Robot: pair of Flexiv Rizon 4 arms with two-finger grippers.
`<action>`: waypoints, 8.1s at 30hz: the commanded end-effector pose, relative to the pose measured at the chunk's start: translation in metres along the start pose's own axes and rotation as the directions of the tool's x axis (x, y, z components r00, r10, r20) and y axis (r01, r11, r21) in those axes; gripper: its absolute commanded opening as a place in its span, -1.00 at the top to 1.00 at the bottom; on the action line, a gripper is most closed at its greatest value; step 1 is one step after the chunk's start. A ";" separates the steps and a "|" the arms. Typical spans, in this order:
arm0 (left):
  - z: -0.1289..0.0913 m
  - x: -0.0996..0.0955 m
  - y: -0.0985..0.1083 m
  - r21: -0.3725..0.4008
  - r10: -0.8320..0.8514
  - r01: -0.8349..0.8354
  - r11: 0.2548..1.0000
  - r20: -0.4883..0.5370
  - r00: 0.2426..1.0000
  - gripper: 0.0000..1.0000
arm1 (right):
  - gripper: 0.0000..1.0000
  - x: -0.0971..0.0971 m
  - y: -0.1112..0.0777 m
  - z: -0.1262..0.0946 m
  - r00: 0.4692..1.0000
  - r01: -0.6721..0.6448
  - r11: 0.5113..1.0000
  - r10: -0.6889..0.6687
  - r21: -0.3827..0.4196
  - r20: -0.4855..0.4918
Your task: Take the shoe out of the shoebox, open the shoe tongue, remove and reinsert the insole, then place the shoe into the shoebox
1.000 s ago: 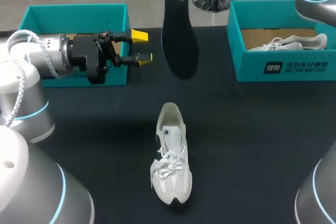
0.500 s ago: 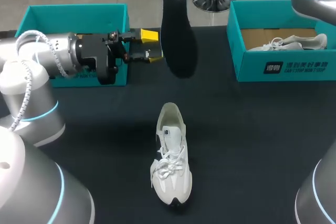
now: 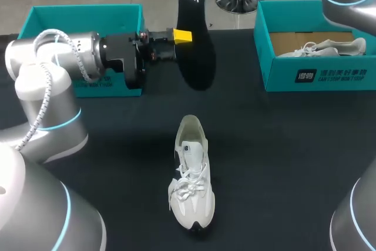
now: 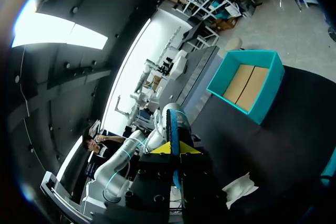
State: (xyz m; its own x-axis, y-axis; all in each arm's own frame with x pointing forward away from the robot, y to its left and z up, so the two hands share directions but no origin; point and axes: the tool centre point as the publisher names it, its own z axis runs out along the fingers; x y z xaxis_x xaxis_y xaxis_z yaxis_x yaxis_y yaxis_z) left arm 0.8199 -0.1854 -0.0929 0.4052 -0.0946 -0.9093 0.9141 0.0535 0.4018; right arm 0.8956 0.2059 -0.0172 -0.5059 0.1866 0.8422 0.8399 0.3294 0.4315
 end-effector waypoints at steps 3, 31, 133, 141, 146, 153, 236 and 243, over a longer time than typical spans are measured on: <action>-0.002 0.003 0.000 0.015 -0.007 0.007 1.000 0.008 1.000 1.00 | 1.00 0.001 -0.002 0.001 1.000 -0.006 1.000 0.006 -0.005 0.005; -0.015 0.024 0.001 0.060 -0.116 0.120 0.991 -0.060 0.991 1.00 | -1.00 0.013 -0.008 -0.028 0.932 -0.024 0.997 -0.003 0.070 0.362; -0.010 0.002 -0.046 -0.132 -0.796 0.786 0.604 -0.050 0.603 1.00 | -1.00 0.049 -0.073 -0.009 0.488 -0.207 0.961 -0.062 0.184 0.871; -0.015 -0.002 -0.044 -0.108 -0.939 0.934 0.340 -0.098 0.331 1.00 | -1.00 0.049 -0.073 -0.009 0.488 -0.207 0.961 -0.062 0.184 0.871; -0.022 0.003 -0.044 -0.104 -0.968 0.967 0.233 -0.122 0.220 1.00 | -1.00 0.049 -0.073 -0.009 0.488 -0.207 0.961 -0.062 0.184 0.871; -0.030 0.011 -0.049 -0.006 -0.992 1.000 -0.015 -0.128 -0.015 1.00 | -1.00 0.049 -0.073 -0.009 0.488 -0.207 0.961 -0.062 0.184 0.871; -0.025 0.037 0.017 0.067 0.283 -0.280 -0.958 0.038 -0.958 1.00 | -1.00 0.049 -0.073 -0.009 0.488 -0.207 0.961 -0.062 0.184 0.871; -0.027 0.053 0.022 0.085 0.436 -0.428 -0.900 0.114 -0.893 1.00 | -1.00 0.049 -0.073 -0.009 0.488 -0.207 0.961 -0.062 0.184 0.871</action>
State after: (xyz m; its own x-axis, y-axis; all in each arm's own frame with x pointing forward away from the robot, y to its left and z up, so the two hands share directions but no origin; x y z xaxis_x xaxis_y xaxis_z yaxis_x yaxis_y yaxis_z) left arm 0.8654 -0.1616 -0.1396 -0.0914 0.1255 0.9879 -0.9935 -0.0797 -0.0818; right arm 0.8097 0.1824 -0.0046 -0.4708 0.8762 0.1028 0.8749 0.4487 0.1825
